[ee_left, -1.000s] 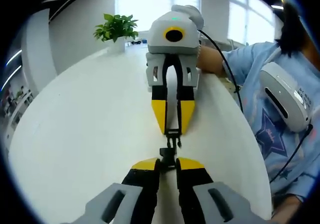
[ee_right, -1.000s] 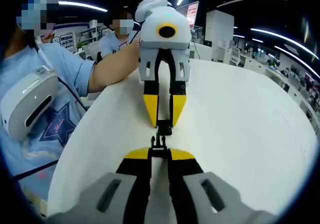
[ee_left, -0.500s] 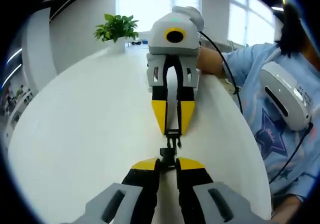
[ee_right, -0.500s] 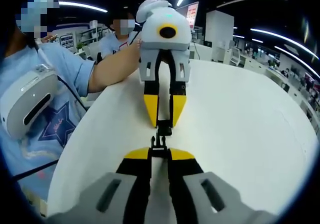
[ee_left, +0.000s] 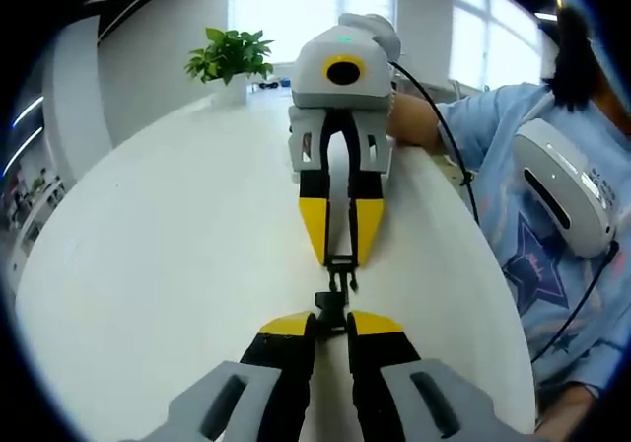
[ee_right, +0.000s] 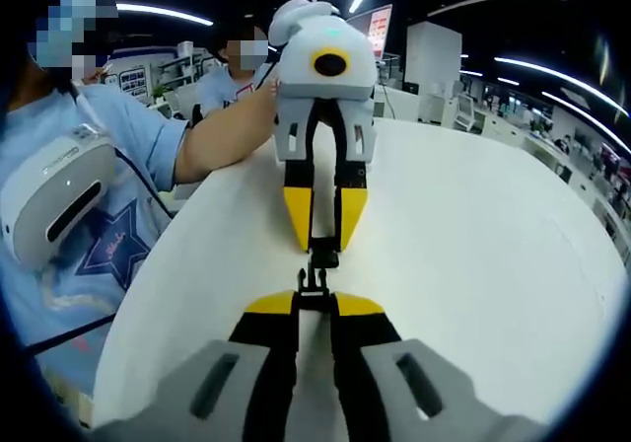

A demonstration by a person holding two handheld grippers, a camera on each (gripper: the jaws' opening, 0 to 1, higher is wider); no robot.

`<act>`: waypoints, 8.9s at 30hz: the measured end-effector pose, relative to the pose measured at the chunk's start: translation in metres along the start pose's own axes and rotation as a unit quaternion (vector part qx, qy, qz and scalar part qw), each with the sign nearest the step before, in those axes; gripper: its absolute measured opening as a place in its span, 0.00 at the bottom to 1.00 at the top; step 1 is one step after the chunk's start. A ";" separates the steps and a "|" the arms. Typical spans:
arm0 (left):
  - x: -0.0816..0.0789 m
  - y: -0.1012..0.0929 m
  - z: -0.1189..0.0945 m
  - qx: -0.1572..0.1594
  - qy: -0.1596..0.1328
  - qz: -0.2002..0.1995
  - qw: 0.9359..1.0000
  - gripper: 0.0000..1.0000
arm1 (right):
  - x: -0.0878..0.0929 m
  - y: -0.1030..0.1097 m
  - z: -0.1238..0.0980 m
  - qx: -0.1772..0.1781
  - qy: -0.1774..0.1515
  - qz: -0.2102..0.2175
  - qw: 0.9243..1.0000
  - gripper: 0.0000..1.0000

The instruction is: Snap the two parts of the plastic buckle together until the buckle closes and remains connected.

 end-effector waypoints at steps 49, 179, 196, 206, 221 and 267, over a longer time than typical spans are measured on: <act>-0.003 -0.002 0.001 -0.005 0.005 -0.003 1.000 0.13 | 0.000 -0.001 0.000 0.006 0.000 0.008 1.000 0.12; -0.016 -0.015 0.011 -0.012 0.035 -0.005 0.999 0.11 | 0.000 -0.004 -0.009 -0.009 0.017 -0.009 1.000 0.00; -0.017 -0.016 0.010 -0.013 0.046 -0.016 0.999 0.10 | -0.002 -0.008 -0.005 -0.003 0.026 0.001 1.000 0.00; -0.016 -0.017 0.009 -0.009 0.045 -0.017 0.999 0.10 | -0.002 -0.006 -0.004 0.005 0.024 0.002 1.000 0.00; -0.015 -0.022 0.008 -0.008 0.041 0.024 0.999 0.13 | -0.001 -0.001 -0.004 0.011 0.022 -0.015 1.000 0.00; -0.027 -0.033 0.016 -0.008 0.237 -0.040 0.971 0.09 | -0.003 0.021 0.002 0.038 0.062 -0.046 0.996 0.00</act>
Point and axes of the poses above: the point that each gripper's makers call its tool centre point, and the gripper's own axes: z roughly forward along the fingers, y roughly to its left, x roughly out of its underside, the point moved 6 cm from there along -z, roughly backward along the fingers, and after that the axes turned 9 degrees about y, right-handed, at the moved point
